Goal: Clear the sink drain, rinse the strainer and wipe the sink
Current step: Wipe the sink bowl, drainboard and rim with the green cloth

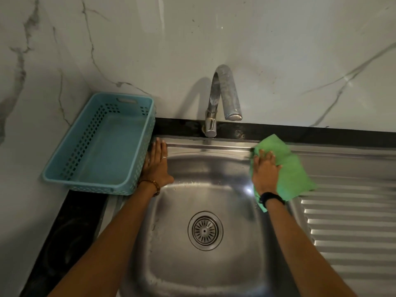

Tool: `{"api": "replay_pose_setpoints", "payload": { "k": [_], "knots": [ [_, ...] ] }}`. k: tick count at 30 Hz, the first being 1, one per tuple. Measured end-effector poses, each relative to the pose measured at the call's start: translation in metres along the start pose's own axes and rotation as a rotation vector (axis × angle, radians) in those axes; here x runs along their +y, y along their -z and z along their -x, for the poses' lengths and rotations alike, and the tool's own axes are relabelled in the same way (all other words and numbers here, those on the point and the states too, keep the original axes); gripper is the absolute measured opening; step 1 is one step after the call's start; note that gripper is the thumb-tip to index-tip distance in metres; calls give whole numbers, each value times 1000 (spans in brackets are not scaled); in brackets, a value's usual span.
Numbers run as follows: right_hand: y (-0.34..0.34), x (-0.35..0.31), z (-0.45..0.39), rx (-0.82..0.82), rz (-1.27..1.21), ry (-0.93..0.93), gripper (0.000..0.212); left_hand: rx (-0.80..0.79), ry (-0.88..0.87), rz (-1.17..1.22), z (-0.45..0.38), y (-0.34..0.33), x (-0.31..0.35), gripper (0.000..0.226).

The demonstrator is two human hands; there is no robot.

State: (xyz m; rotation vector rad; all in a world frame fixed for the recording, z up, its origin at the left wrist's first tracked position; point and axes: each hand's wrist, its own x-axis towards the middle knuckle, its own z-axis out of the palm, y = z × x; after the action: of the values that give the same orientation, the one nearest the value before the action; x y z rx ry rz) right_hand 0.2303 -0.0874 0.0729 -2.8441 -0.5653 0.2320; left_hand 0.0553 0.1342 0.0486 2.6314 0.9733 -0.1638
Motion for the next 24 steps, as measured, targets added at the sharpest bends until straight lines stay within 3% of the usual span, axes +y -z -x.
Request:
{"api": "replay_pose_setpoints", "payload": {
  "k": [7,10,15,21,24],
  "knots": [
    [-29,-52,21,-75,115,281,50,26,22,-10,1,2,11,108],
    [-26,-34,14,-74,82,345,49,93,-91,-43,8,-7,49,94],
    [2,33,-6,-37,68,317,48,55,-252,52,14,-21,152,82],
    [44,104,-27,-69,-225,157,42,-14,-289,28,12,-30,229,71],
    [76,151,-30,-18,-722,-26,38,-19,-264,22,18,-38,246,69]
  ]
}}
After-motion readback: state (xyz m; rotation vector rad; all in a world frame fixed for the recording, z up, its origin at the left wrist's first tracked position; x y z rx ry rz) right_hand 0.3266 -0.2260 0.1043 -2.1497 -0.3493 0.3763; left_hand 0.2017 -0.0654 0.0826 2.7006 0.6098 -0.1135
